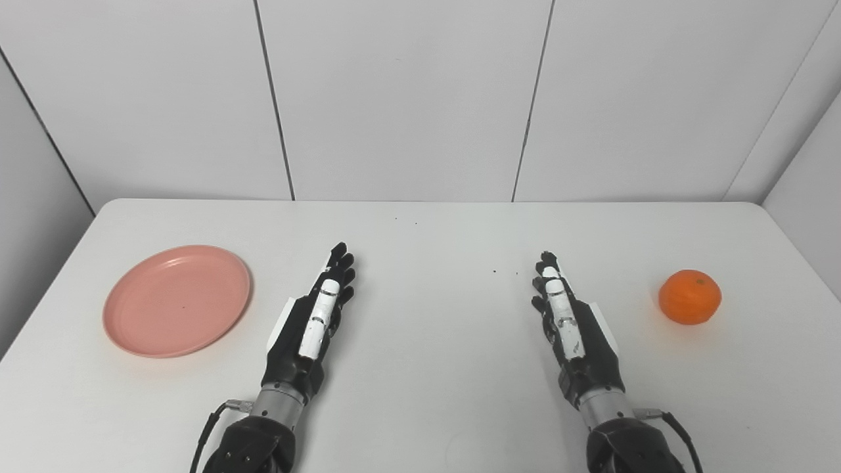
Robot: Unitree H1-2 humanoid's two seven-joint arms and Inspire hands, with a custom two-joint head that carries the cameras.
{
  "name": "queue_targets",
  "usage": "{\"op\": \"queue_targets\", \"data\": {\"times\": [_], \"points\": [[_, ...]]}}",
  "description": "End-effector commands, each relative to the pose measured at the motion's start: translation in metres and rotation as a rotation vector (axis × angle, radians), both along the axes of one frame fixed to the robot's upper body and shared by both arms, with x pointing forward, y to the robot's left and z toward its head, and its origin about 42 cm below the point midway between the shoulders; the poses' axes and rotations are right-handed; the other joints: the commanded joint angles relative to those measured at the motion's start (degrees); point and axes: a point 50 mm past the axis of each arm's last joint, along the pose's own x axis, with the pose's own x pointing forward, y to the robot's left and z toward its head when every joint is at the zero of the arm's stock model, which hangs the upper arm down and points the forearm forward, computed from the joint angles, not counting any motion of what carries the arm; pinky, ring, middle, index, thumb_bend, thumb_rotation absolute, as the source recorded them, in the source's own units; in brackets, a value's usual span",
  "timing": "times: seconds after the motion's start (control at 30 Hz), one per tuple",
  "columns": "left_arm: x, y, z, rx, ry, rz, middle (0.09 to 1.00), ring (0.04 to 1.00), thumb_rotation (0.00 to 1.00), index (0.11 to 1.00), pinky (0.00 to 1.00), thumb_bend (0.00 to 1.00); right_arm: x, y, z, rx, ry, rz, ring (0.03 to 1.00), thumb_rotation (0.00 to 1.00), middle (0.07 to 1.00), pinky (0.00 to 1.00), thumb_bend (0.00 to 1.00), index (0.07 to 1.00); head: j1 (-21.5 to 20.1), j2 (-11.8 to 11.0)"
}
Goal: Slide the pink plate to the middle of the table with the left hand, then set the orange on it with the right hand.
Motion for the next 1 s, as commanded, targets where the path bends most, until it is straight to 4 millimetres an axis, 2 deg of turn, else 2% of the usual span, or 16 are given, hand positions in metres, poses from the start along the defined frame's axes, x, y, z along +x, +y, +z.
{"op": "queue_targets", "data": {"times": [0.0, 0.97], "points": [[0.0024, -0.0029, 0.0153, -0.017, -0.060, -0.008, 1.000, 1.000, 1.00, 1.000, 1.00, 0.40, 0.0044, 0.0018, 0.0156, 0.010, -0.089, 0.001, 1.000, 1.00, 1.000, 1.00, 0.24, 1.000, 0.04, -0.01], [0.0023, -0.0037, 0.0156, -0.019, -0.061, -0.008, 1.000, 1.000, 1.00, 1.000, 1.00, 0.39, 0.0042, 0.0021, 0.0168, 0.006, -0.093, 0.006, 1.000, 1.00, 1.000, 1.00, 0.23, 1.000, 0.09, 0.05]]}}
